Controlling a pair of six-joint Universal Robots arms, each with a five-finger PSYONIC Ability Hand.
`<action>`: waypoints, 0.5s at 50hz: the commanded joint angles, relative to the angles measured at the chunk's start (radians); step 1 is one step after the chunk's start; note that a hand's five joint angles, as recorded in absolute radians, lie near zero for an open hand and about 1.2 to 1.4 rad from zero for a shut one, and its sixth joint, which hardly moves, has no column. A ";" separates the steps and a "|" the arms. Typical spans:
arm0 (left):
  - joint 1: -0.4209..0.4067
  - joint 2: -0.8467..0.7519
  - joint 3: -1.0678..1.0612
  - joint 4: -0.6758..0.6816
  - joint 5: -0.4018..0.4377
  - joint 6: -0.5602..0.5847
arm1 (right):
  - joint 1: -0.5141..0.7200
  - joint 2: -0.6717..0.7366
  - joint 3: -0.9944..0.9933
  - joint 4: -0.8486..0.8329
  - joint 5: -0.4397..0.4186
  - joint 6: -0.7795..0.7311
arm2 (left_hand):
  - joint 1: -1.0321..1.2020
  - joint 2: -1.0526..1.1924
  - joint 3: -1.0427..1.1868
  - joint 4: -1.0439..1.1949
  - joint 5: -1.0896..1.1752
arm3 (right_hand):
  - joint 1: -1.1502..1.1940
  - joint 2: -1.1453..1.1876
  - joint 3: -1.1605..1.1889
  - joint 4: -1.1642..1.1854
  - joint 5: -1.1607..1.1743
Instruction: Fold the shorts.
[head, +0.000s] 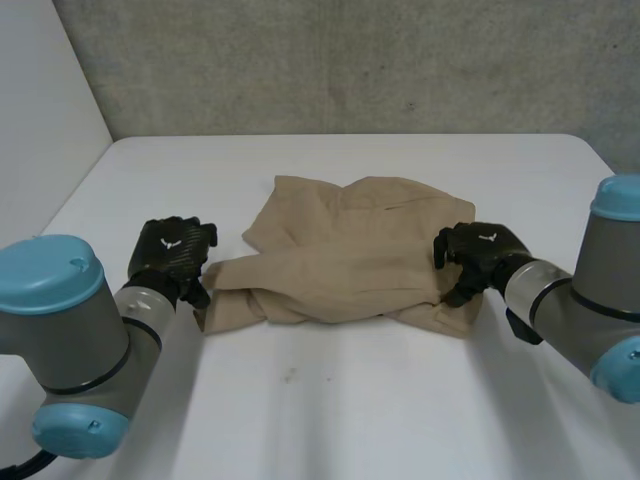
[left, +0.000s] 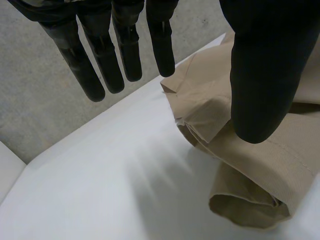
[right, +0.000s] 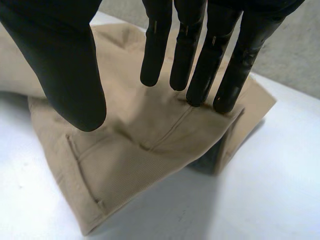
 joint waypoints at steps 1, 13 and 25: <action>0.000 -0.001 -0.002 0.001 0.000 0.000 | 0.008 0.073 -0.027 -0.008 -0.008 -0.004 | -0.001 0.016 0.017 0.028 0.032 | 0.162 0.043 0.069 0.074 0.063; -0.002 -0.004 -0.002 0.002 0.000 0.000 | 0.008 0.108 -0.053 -0.010 -0.009 0.005 | -0.007 0.011 0.011 0.022 0.026 | 0.112 -0.007 0.019 0.024 0.013; -0.002 -0.005 -0.004 0.004 0.000 0.000 | 0.008 0.141 -0.065 -0.022 -0.011 0.008 | -0.007 0.011 0.011 0.022 0.026 | 0.115 -0.004 0.022 0.027 0.016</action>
